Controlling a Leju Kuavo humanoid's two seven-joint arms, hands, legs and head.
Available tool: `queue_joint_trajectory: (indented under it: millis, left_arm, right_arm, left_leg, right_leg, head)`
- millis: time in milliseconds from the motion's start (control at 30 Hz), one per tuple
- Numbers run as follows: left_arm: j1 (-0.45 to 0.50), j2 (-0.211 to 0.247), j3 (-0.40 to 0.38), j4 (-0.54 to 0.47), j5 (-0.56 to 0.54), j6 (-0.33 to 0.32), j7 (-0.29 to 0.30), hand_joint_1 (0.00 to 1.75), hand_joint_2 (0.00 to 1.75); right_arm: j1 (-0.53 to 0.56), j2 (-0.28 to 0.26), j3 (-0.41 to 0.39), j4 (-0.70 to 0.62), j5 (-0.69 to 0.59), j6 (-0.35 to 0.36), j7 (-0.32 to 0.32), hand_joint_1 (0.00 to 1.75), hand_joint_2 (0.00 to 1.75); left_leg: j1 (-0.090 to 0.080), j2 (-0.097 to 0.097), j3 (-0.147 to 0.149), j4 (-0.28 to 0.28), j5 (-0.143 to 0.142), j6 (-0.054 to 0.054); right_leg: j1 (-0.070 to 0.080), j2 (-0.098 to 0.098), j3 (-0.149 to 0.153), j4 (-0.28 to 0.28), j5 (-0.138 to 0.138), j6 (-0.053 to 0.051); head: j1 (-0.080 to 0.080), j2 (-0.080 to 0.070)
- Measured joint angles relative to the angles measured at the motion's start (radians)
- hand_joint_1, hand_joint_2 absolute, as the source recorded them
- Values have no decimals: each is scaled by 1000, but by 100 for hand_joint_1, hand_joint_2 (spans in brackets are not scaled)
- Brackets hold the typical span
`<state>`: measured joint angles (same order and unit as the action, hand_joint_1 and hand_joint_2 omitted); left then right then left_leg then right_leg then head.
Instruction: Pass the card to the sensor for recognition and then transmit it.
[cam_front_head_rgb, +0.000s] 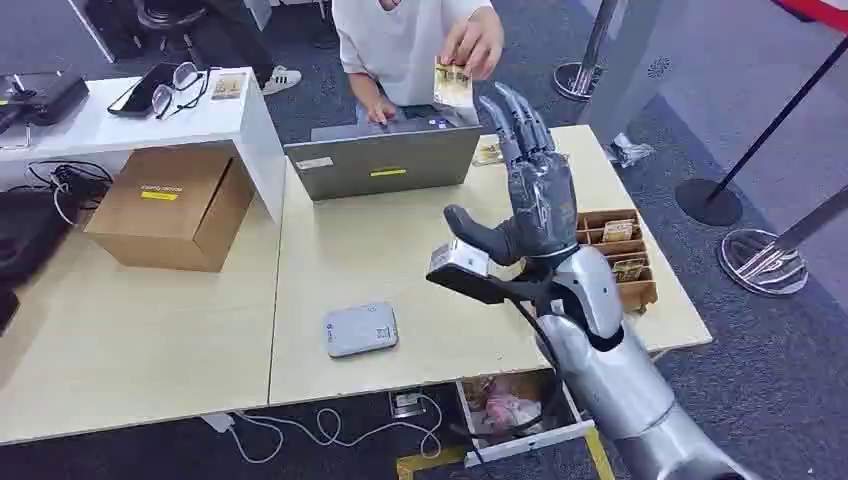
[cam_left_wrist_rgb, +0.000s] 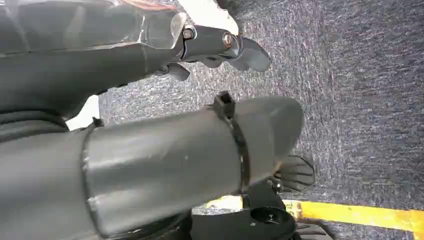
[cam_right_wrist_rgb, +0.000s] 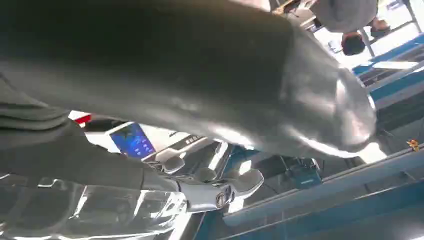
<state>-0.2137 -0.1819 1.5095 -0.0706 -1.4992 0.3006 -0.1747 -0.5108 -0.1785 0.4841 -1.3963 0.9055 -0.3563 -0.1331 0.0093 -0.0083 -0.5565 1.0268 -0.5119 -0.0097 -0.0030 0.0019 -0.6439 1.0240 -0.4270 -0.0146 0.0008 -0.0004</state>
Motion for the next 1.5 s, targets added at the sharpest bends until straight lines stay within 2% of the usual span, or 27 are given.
queue_joint_trajectory:
  millis: [200,367,700,733,1133,1500]
  left_arm:
    - [-1,-5,-7,0,0,6,4,0,0]
    - [3,-16,-7,0,0,35,-17,0,0]
    - [3,-17,-7,0,0,40,-7,0,0]
    - [3,-17,-7,0,0,41,-7,0,0]
    - [4,-17,-7,0,0,40,-6,0,0]
    - [13,-17,-4,0,0,40,-16,0,0]
  right_arm:
    - [-71,0,2,91,91,2,19,0,0]
    - [-147,0,13,189,147,8,24,0,0]
    - [-252,13,58,355,159,18,24,0,0]
    - [-256,14,60,362,159,18,24,0,175]
    - [-316,20,92,465,133,-13,3,0,175]
    - [-330,20,124,502,88,-88,43,0,175]
  left_leg:
    - [0,0,0,0,0,0]
    - [0,-1,-1,0,0,0]
    - [0,-1,-1,0,0,0]
    - [0,-1,-1,0,0,0]
    - [0,-1,-1,0,0,0]
    - [0,0,0,0,0,0]
  right_leg:
    - [0,0,0,0,0,0]
    - [0,-1,0,0,0,0]
    - [0,-1,0,0,0,0]
    - [0,0,0,0,0,0]
    - [0,-1,0,0,0,0]
    - [0,0,0,0,0,0]
  head:
    - [0,0]
    - [1,0]
    - [0,0]
    - [1,0]
    - [0,0]
    - [0,0]
